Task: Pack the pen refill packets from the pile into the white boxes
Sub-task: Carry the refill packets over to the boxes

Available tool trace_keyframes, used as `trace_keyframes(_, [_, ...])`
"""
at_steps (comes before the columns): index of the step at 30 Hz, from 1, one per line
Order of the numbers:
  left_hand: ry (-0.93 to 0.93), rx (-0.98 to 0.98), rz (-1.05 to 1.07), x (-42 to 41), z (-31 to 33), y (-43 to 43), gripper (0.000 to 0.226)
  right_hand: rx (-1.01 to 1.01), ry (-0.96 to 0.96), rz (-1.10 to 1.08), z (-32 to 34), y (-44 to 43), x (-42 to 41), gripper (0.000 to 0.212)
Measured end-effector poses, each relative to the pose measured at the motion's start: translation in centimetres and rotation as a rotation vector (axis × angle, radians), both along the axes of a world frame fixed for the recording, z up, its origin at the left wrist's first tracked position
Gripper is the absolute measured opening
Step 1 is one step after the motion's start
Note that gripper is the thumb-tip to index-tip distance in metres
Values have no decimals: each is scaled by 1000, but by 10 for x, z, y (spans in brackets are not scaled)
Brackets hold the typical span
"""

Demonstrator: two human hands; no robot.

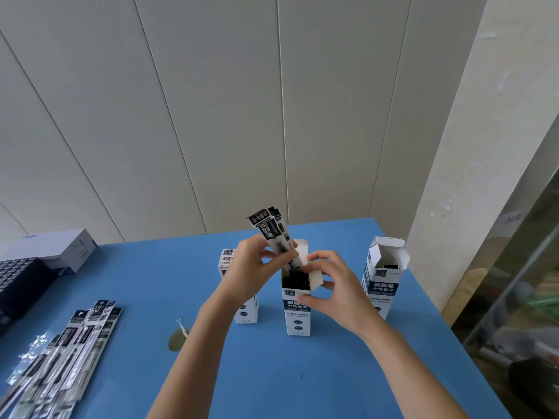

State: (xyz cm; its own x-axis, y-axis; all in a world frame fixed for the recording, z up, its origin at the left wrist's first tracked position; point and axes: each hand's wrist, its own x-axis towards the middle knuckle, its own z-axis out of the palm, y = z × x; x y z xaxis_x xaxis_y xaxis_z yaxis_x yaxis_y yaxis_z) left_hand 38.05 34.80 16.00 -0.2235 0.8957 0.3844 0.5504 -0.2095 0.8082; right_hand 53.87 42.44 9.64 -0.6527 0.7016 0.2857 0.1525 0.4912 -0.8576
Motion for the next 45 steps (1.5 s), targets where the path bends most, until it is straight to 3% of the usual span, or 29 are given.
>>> trace_keyframes(3, [37, -74, 28, -3, -5, 7, 3, -27, 23, 3, 0, 0, 1, 45])
trace_keyframes(10, [258, -223, 48, -4, -11, 11, 23, -88, 65, 1, 4, -6, -1, 64])
trace_keyframes(13, [195, -169, 21, -3, 0, 6, 7, -123, 77, 7, 4, -7, -1, 61])
trace_keyframes(16, [230, -151, 20, -3, 3, 9, 14, -147, 86, 11, 3, -6, -1, 58])
trace_keyframes(20, [387, -276, -3, -1, -5, 15, 18, -162, 98, 11, 1, -3, -1, 56])
trace_keyframes(26, [260, -146, -35, -5, 4, 10, 18, -218, 112, 11, -2, 0, 2, 56])
trace_keyframes(33, [589, -353, -25, -1, -2, 25, 14, -251, 110, 17, -1, 0, 3, 59])
trace_keyframes(39, [551, -384, -70, -4, 14, 23, 14, -262, 95, 38, 2, 0, 4, 59])
trace_keyframes(45, [653, -428, -91, 9, 8, 28, 18, -271, 107, 34, 2, 4, 4, 57])
